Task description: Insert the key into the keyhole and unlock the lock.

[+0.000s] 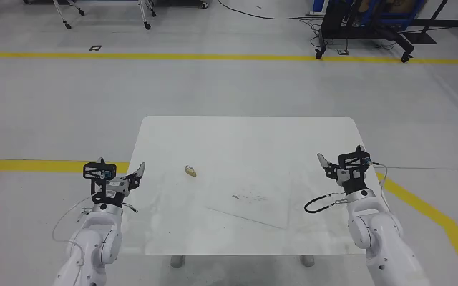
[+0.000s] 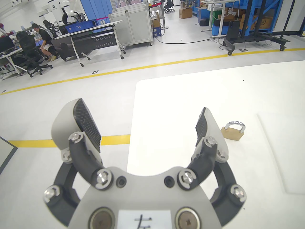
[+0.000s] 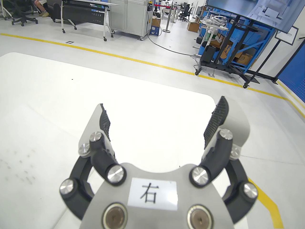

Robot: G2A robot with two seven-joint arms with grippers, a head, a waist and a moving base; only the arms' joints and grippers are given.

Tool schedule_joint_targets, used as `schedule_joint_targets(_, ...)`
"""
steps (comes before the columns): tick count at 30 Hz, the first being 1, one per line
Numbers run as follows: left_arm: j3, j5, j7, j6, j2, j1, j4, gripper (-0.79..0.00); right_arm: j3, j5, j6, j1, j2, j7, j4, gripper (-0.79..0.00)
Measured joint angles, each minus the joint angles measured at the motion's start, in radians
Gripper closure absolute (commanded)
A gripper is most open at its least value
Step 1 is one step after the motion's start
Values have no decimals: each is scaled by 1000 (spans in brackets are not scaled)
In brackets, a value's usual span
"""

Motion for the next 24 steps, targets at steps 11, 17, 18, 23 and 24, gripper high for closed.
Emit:
schedule_joint_targets(11, 0, 0, 0, 0, 0, 0, 0, -785, -155, -8, -225, 97, -7, 30, 87, -785)
schedule_joint_targets(17, 0, 0, 0, 0, 0, 0, 0, -785, -218, 93, -479, 183, -7, 60, 182, -785)
schedule_joint_targets(18, 0, 0, 0, 0, 0, 0, 0, -785, -227, 110, -520, 198, -6, 68, 198, -785)
schedule_joint_targets(23, 0, 0, 0, 0, 0, 0, 0, -785, -295, 149, -711, 287, -8, 131, 288, -662)
schedule_joint_targets(24, 0, 0, 0, 0, 0, 0, 0, -785, -313, 149, -744, 303, -8, 141, 303, -631)
